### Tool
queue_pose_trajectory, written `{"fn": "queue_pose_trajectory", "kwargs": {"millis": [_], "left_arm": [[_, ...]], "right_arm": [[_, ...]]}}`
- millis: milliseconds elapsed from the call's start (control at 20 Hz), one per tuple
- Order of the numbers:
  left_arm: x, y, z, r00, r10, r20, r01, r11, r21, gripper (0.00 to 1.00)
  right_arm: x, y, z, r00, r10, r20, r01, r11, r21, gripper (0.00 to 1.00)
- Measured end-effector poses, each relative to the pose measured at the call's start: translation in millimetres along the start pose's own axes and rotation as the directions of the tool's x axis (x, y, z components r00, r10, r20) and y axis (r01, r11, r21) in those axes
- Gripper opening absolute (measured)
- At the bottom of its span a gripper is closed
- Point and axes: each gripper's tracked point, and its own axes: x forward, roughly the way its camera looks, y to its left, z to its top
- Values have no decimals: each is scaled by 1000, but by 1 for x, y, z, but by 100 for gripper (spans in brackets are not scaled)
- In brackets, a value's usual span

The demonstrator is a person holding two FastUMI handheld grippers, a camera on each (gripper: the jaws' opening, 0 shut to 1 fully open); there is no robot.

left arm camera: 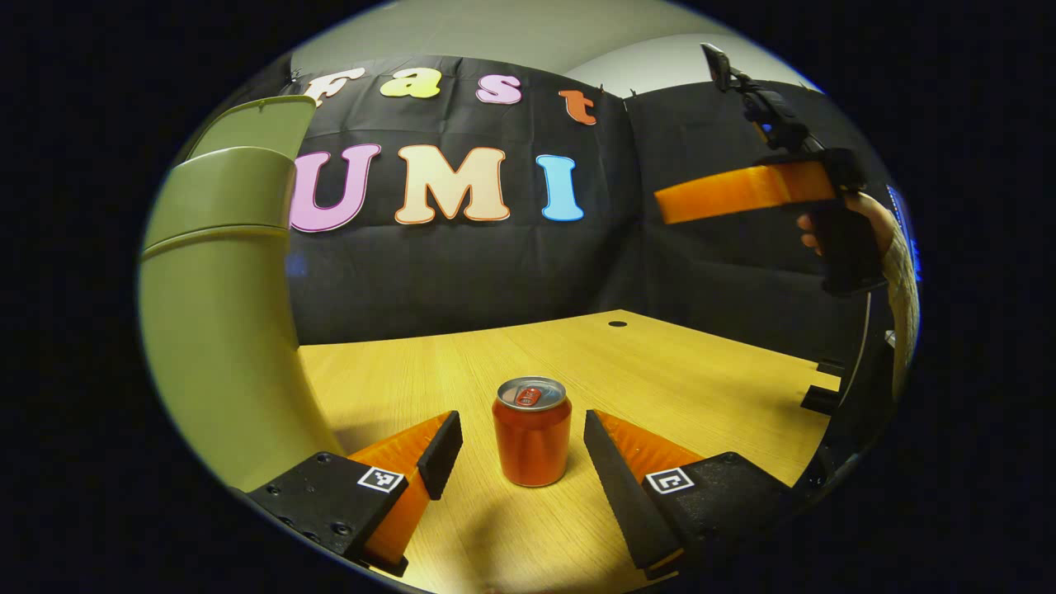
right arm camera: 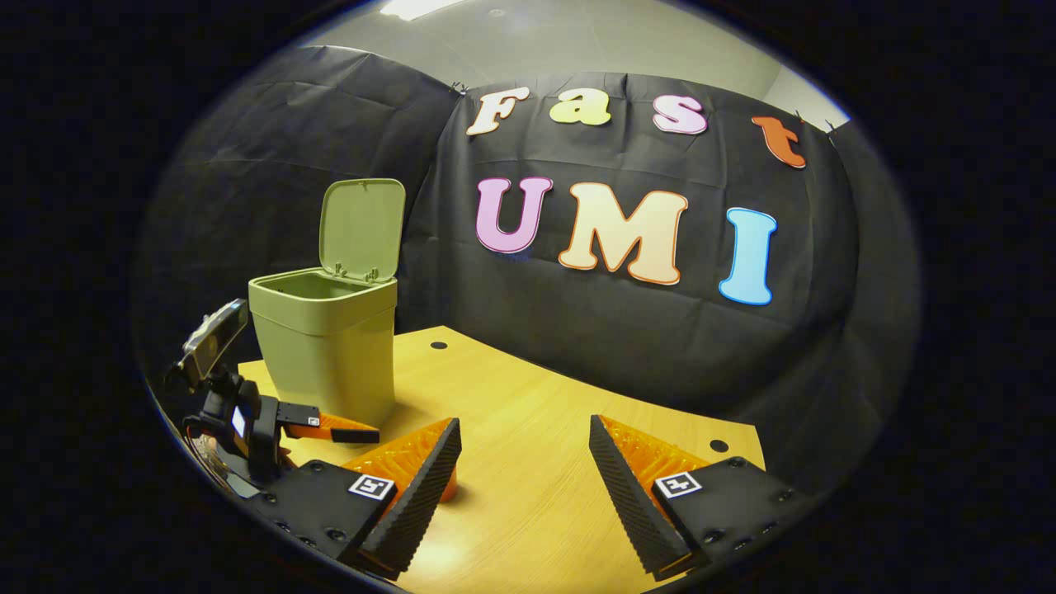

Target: Press the lid of the desktop garbage bin to open it, pick up the crumpled paper on the desktop and throw it into the bin, then pick up the pop can on the desktop and drop it into the bin, and finally close the garbage bin lid.

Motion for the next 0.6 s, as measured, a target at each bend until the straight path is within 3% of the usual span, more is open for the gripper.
{"fn": "queue_pose_trajectory", "kwargs": {"millis": [300,600], "left_arm": [[27,-6,-10,999,-5,-33,6,1000,18,90],[44,-5,-22,997,9,-72,-8,1000,21,88]], "right_arm": [[-9,12,-41,999,13,-45,-13,1000,13,98],[-23,16,-65,996,68,-60,-58,986,158,98]]}}
